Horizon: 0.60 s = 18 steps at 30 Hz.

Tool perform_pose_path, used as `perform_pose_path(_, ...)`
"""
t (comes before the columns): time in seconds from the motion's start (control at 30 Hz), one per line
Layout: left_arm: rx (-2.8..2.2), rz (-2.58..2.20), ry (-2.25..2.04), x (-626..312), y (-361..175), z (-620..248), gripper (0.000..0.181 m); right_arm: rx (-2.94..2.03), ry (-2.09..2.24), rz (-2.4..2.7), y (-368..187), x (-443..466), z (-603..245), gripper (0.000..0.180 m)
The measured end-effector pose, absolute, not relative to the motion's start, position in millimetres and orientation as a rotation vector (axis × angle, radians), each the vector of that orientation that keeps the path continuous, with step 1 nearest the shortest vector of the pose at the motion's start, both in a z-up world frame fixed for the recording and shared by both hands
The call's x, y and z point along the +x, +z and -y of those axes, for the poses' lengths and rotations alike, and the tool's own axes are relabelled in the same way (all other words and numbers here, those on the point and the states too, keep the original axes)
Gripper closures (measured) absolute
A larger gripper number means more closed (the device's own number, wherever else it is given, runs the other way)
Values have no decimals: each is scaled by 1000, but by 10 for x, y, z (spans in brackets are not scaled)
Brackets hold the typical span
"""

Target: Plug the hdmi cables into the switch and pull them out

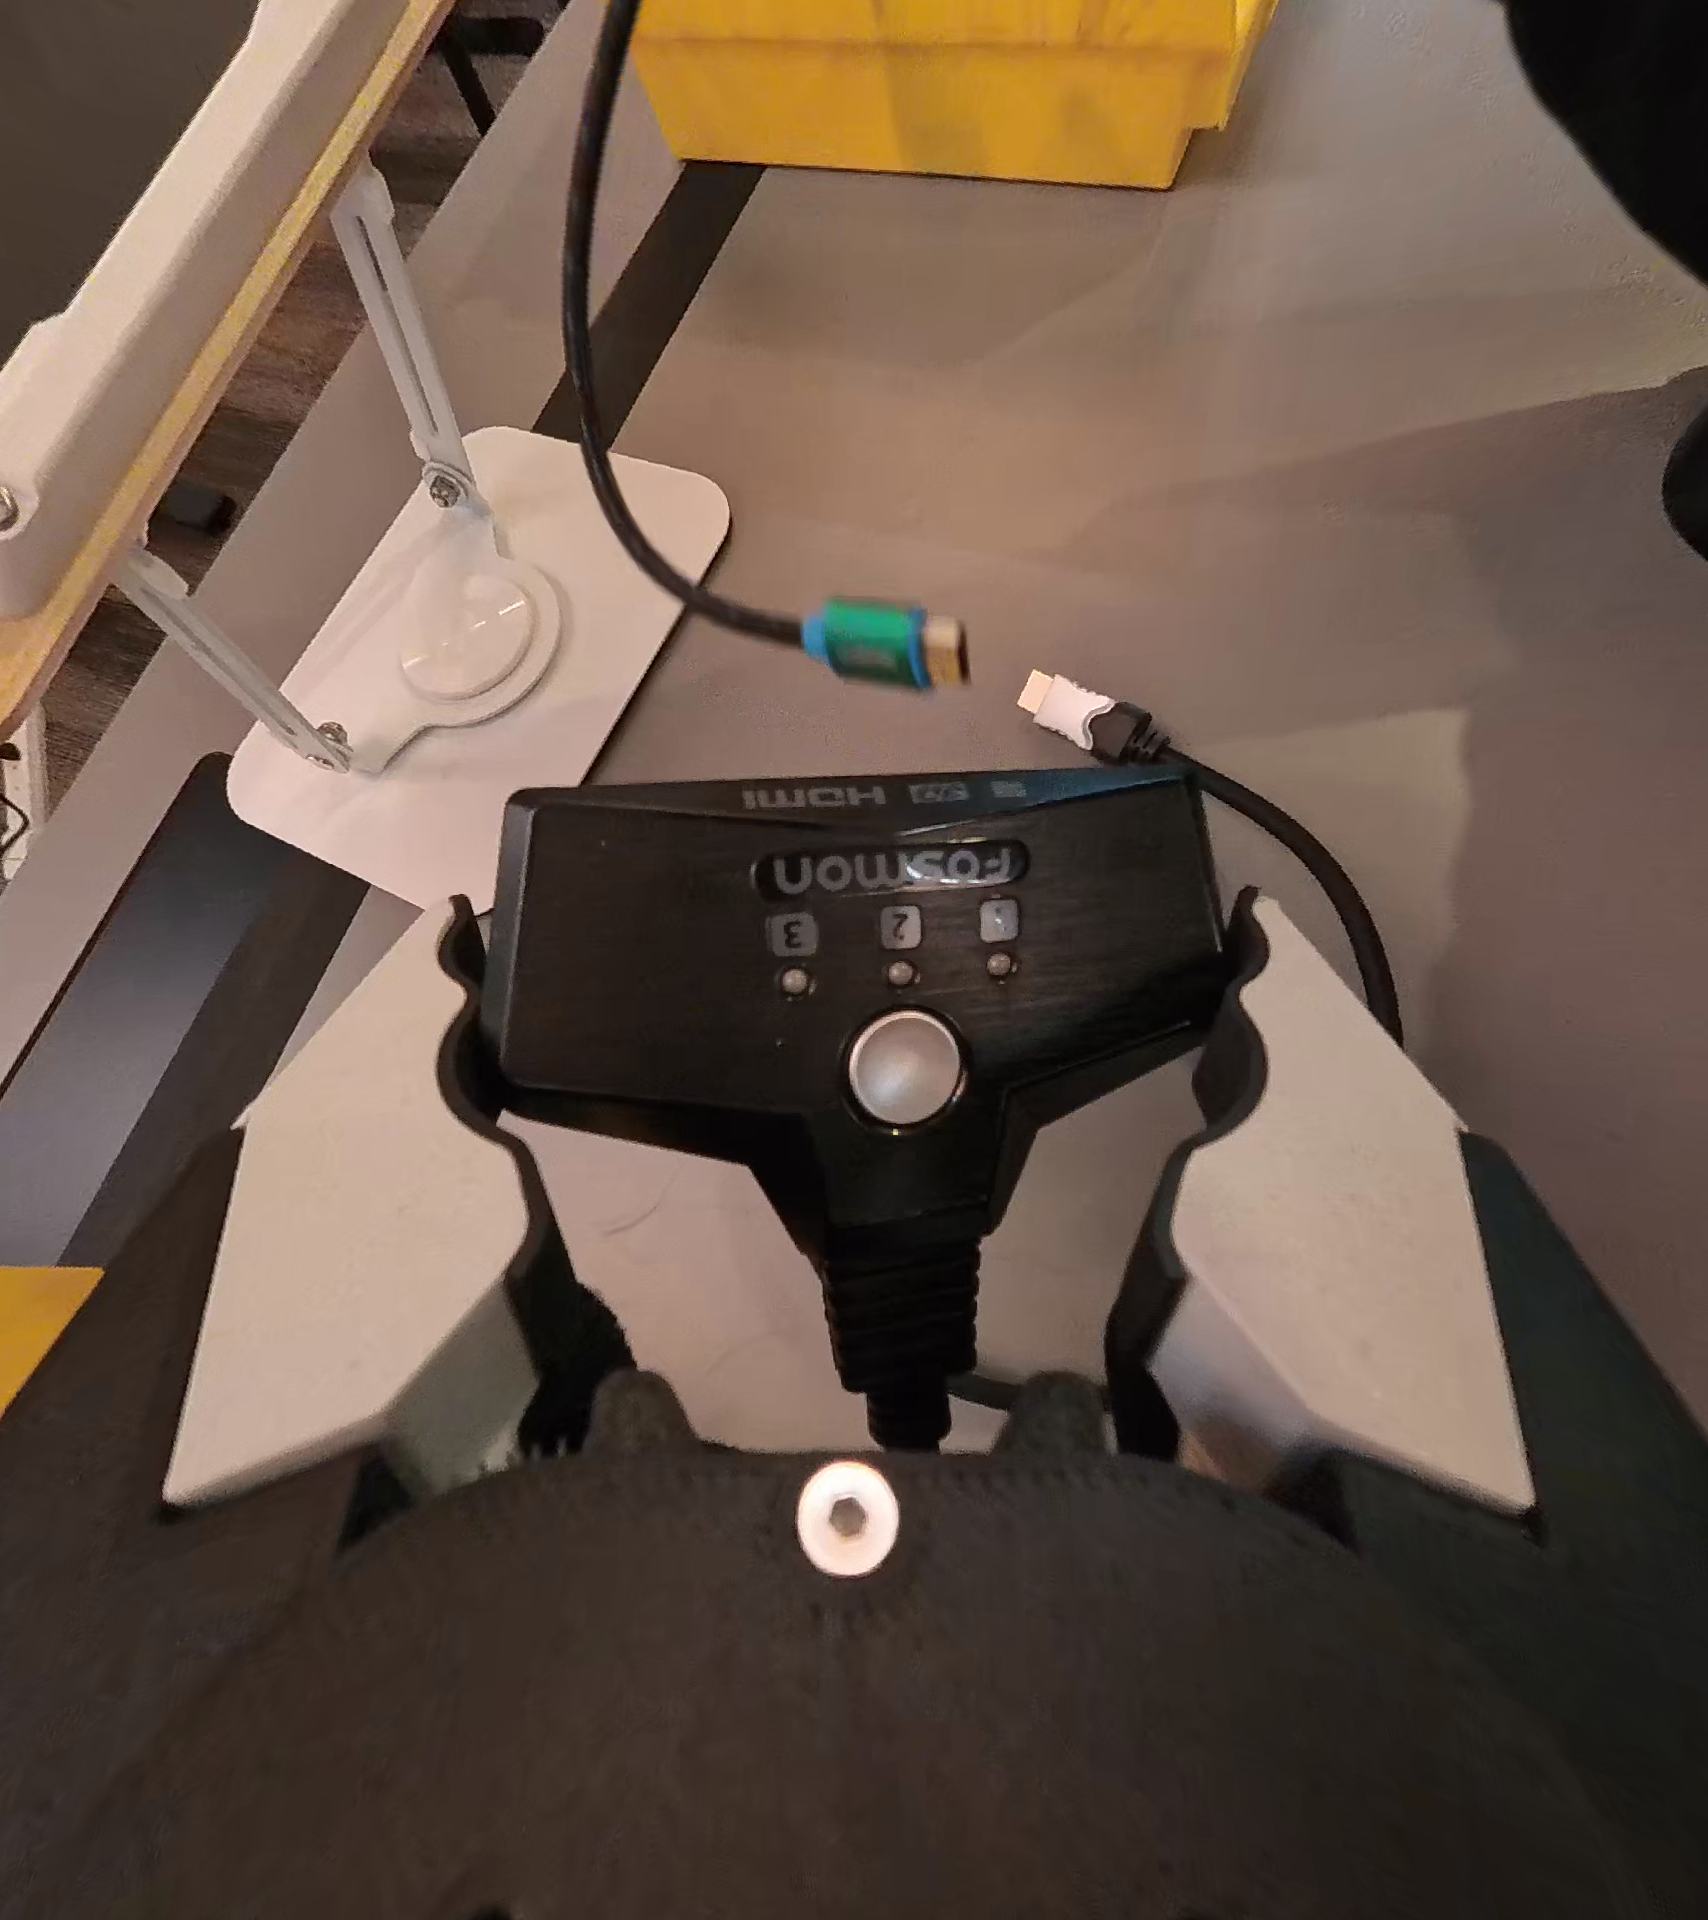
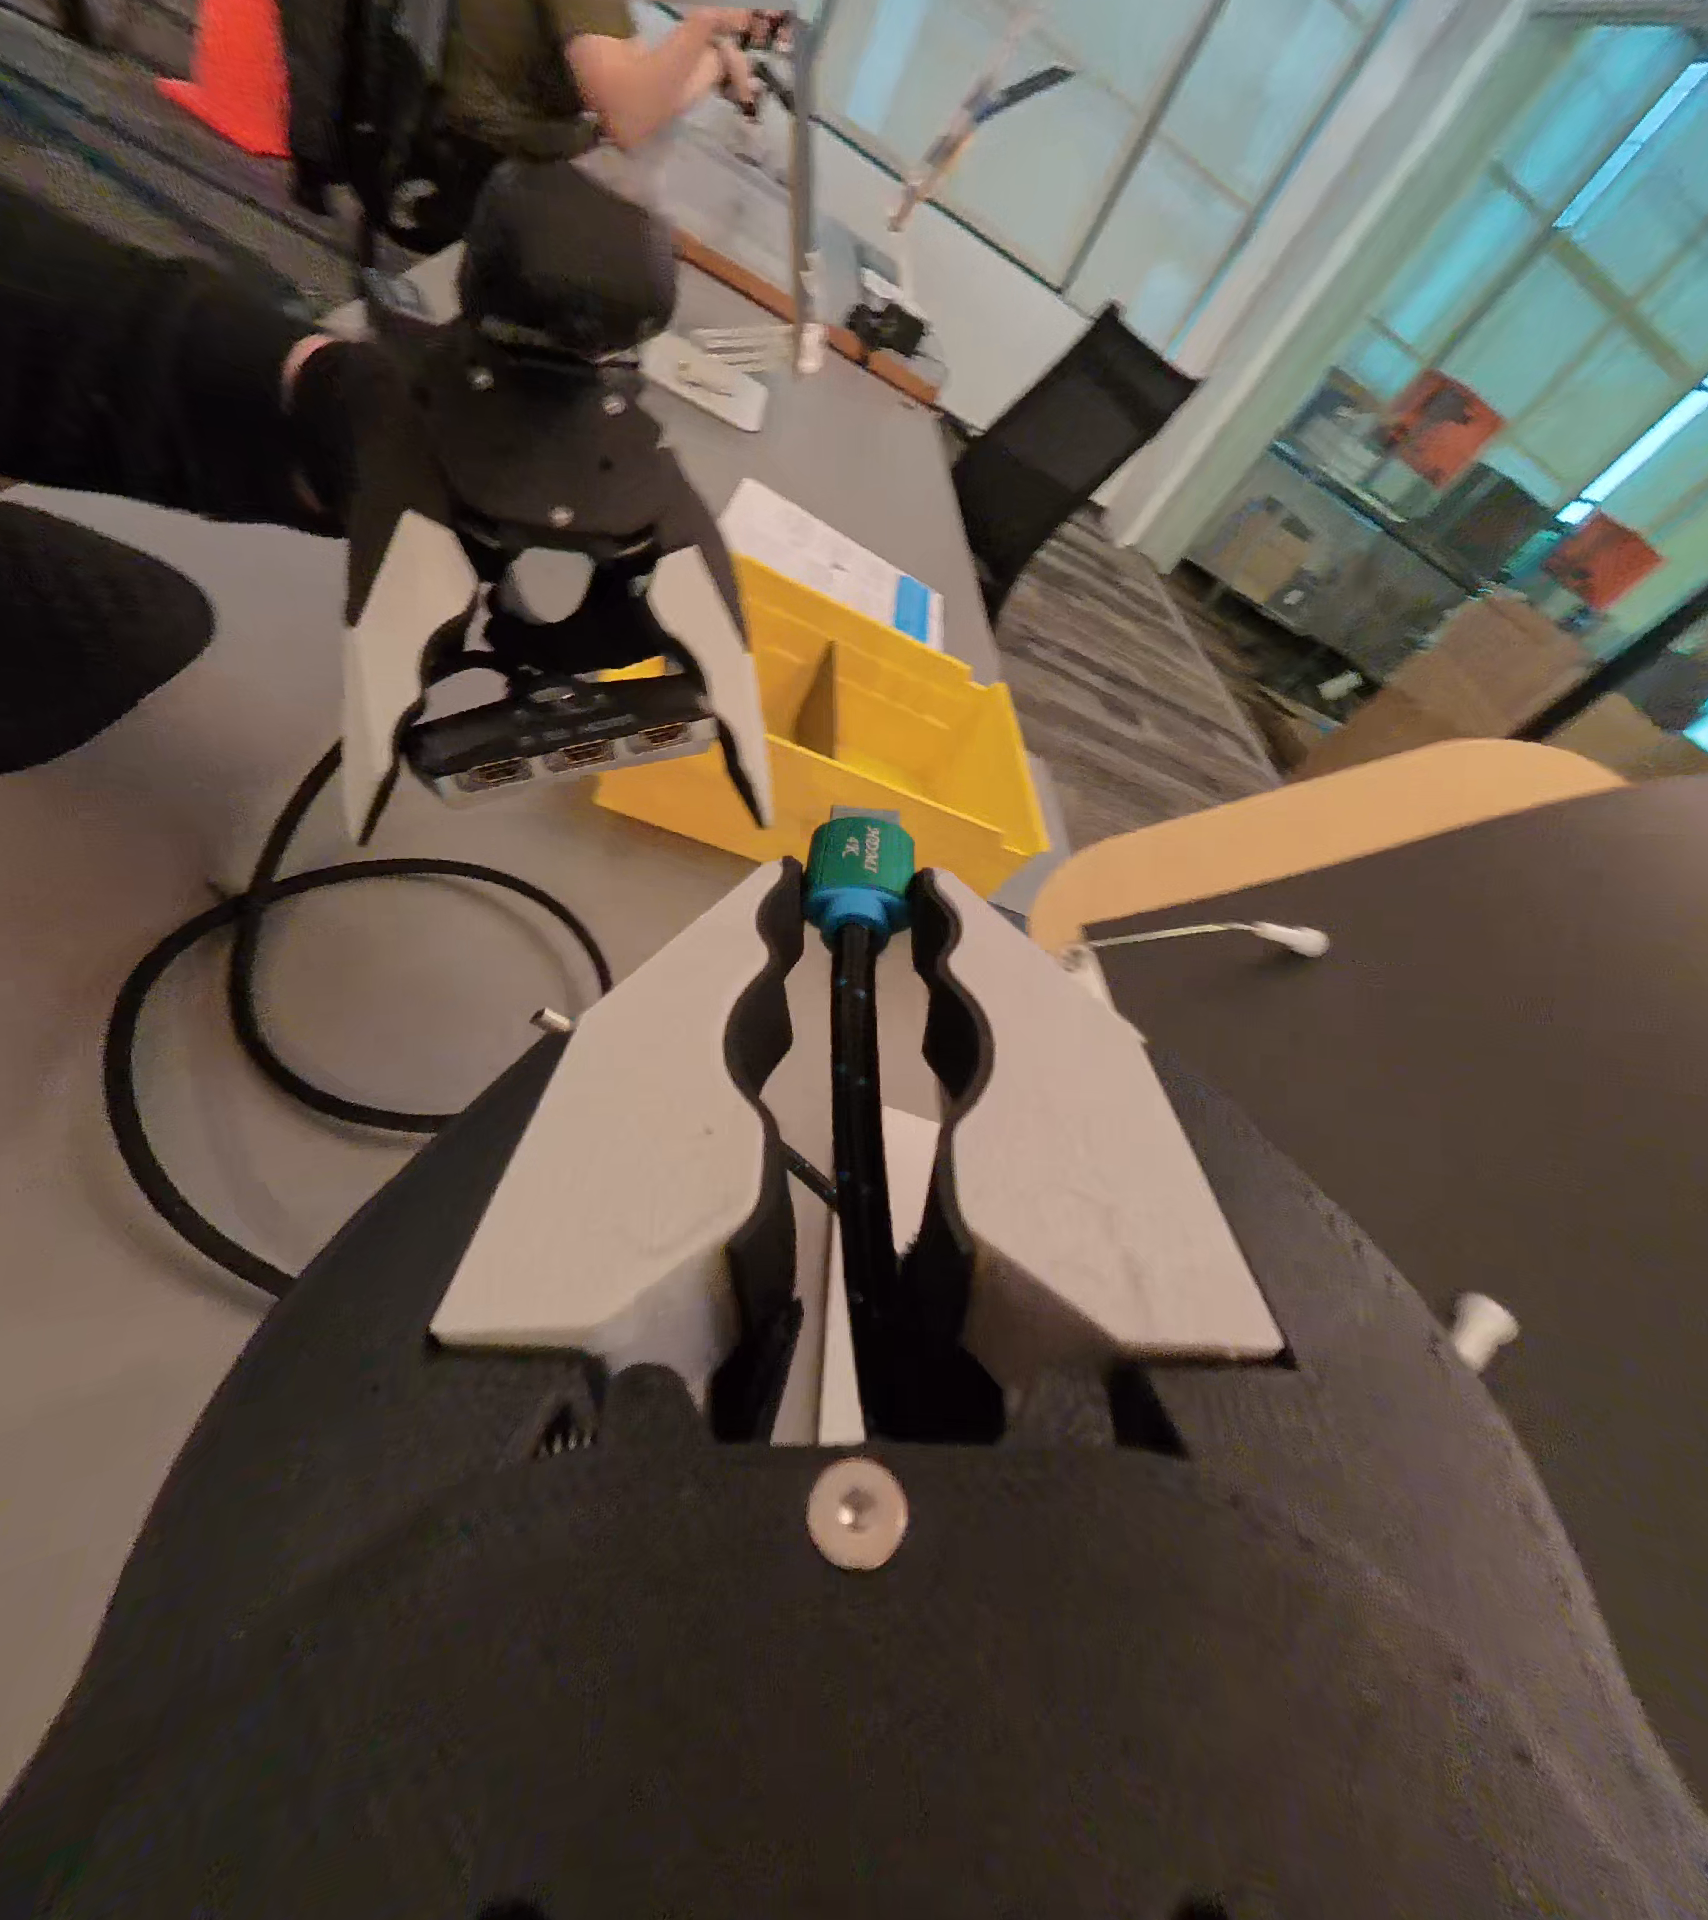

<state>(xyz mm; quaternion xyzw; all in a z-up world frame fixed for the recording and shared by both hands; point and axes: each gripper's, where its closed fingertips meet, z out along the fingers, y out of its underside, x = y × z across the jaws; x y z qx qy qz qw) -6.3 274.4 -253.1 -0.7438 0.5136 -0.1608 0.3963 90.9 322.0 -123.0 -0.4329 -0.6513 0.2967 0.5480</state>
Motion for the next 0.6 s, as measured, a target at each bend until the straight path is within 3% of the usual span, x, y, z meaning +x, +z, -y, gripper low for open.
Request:
perform_pose_path(0.3, -1884, -1331, -415, -10, -2618, -2761, 46, -1273, 427, 1315, -518, 2341, -3633, 160)
perform_pose_path(0.43, -1886, -1329, -439, 16, -2689, -2750, 47, -1496, 307, 1217, -651, 3154, -3821, 161)
perform_pose_path(0.6, -1886, -1336, -446, 32, -2707, -2733, 47, -1790, 252, 1107, -1224, 3913, -3989, 160)
